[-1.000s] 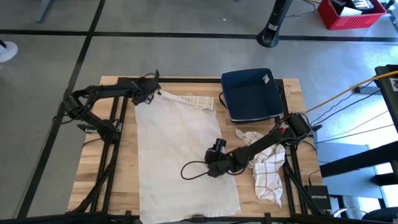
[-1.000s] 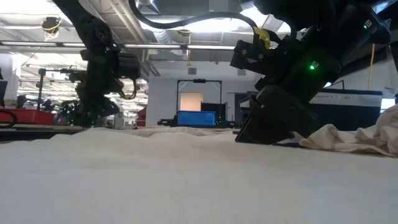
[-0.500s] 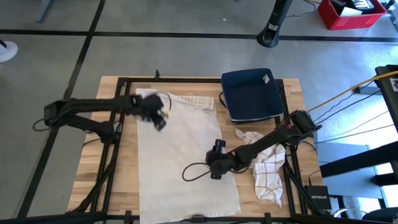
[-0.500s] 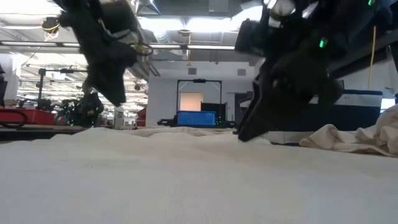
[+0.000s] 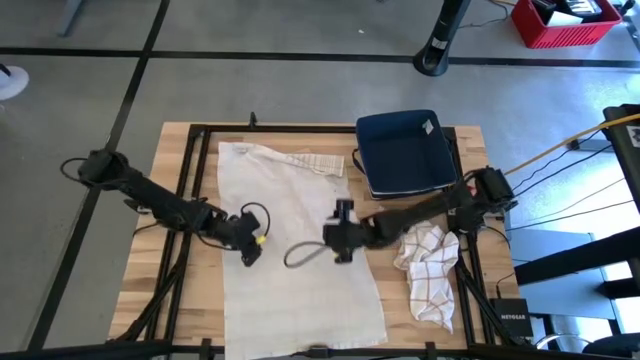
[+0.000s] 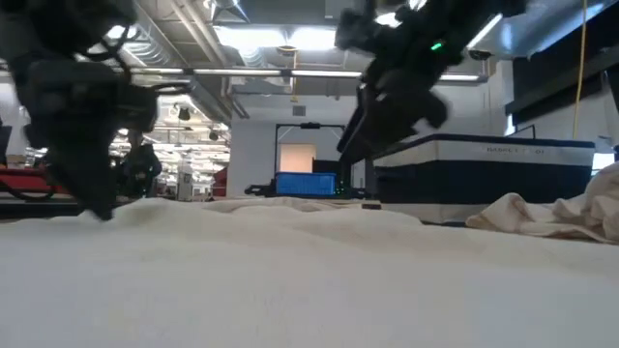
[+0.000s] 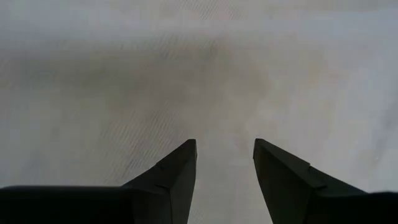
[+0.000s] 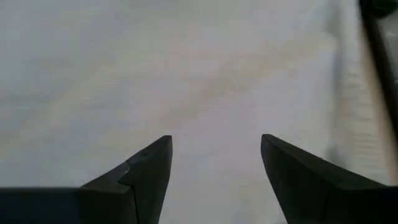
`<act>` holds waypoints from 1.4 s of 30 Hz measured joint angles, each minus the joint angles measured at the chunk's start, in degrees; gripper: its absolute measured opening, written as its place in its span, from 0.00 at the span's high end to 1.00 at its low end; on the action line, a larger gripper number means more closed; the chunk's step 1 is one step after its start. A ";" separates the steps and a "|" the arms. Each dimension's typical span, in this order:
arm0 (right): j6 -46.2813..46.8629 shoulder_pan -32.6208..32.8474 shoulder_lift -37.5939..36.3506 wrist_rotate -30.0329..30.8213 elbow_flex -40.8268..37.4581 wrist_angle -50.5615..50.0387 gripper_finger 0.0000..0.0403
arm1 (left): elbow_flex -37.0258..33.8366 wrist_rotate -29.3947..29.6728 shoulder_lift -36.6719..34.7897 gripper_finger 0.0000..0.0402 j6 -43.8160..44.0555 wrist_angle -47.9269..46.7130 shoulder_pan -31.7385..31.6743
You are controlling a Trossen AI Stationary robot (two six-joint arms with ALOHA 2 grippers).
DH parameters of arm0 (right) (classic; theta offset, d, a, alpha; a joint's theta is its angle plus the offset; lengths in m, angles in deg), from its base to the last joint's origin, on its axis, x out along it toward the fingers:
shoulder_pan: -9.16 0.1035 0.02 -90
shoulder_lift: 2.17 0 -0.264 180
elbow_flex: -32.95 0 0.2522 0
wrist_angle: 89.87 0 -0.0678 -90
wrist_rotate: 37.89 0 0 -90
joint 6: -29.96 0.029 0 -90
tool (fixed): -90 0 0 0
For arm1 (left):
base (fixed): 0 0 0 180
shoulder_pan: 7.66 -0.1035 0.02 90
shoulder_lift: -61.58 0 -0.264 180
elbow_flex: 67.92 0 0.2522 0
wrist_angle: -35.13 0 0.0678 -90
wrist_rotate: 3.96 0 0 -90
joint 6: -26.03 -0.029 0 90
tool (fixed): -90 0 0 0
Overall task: Fold towel
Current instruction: Fold the white patterned towel
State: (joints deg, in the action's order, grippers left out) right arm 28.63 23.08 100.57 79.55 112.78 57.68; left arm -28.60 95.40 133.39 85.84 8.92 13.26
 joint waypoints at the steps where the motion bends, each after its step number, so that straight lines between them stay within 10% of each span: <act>1: -2.33 -1.82 0.00 0.02 0.36 -0.06 0.38 | -0.42 0.60 0.32 0.62 1.44 -0.40 1.03; 15: -21.43 -27.81 1.72 -9.35 1.85 -3.67 0.38 | -1.11 10.49 1.97 0.62 6.23 -0.30 5.35; 20: -23.18 -31.28 5.02 -16.49 1.87 -1.78 0.38 | -1.11 11.65 1.97 0.62 6.26 -0.30 5.35; 29: -26.82 -31.98 8.92 -12.19 1.87 -0.10 0.40 | -1.11 11.88 1.97 0.62 7.54 -0.25 5.33; 42: -27.68 -32.03 8.52 -5.37 1.87 2.50 0.90 | -1.11 13.08 1.97 0.62 7.74 -0.21 5.30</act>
State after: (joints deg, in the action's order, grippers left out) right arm 0.95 -8.95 109.09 74.18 114.65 60.19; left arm -29.71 108.48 135.36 93.58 8.70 18.56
